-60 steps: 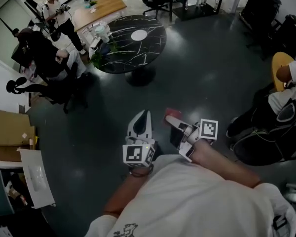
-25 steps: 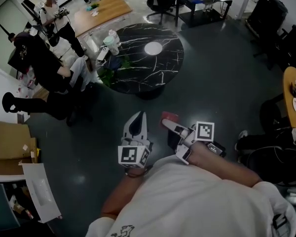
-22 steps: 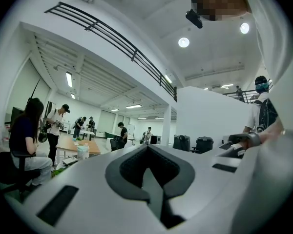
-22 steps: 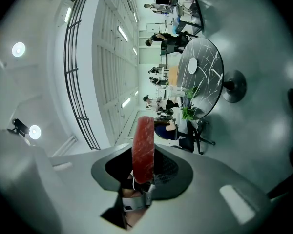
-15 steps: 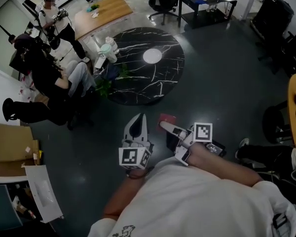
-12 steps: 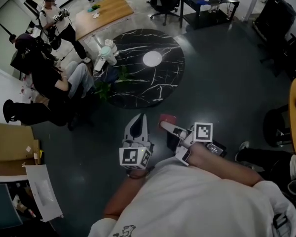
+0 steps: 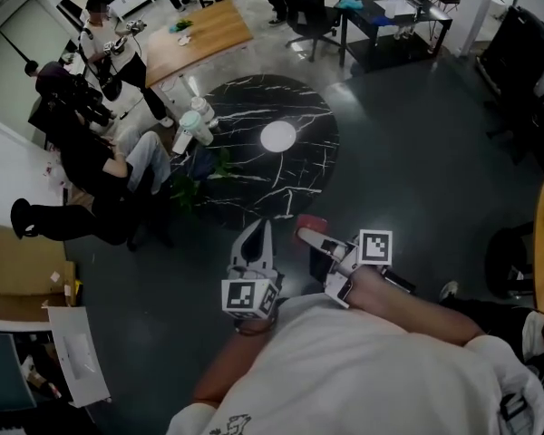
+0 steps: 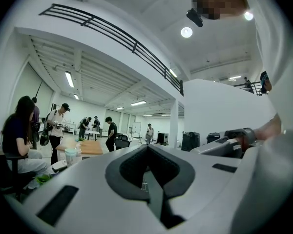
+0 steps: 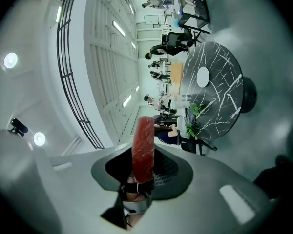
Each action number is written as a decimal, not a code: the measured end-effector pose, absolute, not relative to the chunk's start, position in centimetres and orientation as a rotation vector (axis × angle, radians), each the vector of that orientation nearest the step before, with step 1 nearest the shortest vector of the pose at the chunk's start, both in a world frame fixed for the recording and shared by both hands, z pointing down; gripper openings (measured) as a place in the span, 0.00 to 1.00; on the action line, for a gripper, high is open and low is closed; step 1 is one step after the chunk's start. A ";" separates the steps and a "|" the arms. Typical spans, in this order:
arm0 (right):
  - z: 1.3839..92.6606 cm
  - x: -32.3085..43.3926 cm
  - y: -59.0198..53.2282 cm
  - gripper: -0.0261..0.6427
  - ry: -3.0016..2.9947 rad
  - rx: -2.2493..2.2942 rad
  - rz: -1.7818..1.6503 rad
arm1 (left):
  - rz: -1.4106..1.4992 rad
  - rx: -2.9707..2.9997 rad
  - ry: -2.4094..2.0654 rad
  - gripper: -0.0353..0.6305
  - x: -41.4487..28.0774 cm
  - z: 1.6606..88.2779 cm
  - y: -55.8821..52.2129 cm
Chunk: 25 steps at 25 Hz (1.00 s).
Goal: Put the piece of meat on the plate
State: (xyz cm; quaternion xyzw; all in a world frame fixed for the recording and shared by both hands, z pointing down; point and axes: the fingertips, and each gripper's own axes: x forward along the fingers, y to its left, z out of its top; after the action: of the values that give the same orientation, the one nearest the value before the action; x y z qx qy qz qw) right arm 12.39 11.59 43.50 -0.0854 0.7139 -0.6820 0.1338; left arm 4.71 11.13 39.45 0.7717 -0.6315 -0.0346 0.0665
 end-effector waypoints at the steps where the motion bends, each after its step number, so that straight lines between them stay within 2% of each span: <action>1: 43.7 12.6 11.2 0.17 2.069 -0.250 -1.986 | -0.102 2.318 -1.912 0.06 4.8 39.4 10.7; 15: 44.2 12.5 4.0 0.17 2.066 -0.340 -1.958 | -0.137 2.348 -1.839 0.06 4.2 40.8 2.4; 25: 45.0 5.7 -3.3 0.17 2.018 -0.410 -1.950 | -0.099 2.394 -1.760 0.06 -2.2 42.0 -5.6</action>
State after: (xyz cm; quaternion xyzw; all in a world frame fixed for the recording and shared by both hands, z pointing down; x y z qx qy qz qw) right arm 5.72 -3.34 45.02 -0.1429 0.7032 -0.6796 0.1522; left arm -2.18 -5.59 42.01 0.8024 -0.5898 -0.0330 0.0845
